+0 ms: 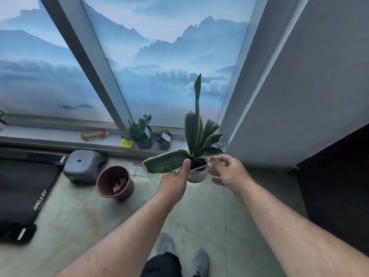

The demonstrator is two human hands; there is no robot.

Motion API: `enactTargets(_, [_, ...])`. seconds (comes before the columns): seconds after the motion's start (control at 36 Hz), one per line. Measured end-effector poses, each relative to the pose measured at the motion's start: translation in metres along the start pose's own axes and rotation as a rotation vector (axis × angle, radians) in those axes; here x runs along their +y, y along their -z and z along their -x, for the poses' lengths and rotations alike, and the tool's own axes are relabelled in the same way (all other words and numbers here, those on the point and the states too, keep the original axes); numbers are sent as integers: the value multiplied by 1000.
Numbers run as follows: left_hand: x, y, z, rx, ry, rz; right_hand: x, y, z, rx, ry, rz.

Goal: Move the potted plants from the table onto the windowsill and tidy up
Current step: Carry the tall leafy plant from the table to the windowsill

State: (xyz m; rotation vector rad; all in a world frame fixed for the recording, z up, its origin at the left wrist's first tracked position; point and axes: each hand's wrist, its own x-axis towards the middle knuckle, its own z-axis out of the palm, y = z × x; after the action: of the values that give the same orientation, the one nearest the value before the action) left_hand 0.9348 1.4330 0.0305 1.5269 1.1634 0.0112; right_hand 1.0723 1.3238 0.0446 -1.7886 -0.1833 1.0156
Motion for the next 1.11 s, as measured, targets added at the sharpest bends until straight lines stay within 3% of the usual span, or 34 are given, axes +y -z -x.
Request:
enactTargets(0.25, [25, 8, -113, -27, 130, 74, -30, -15, -113, -8, -28, 78])
enactTargets(0.58, [25, 2, -284, -21, 146, 71, -30, -40, -291, -25, -112, 90])
enactTargets(0.78, [-13, -38, -399, 18, 161, 93, 12, -45, -414, -59, -146, 123])
enactTargets(1.11, [-132, -125, -578, 123, 145, 227, 155, -68, -619, -141, -156, 168])
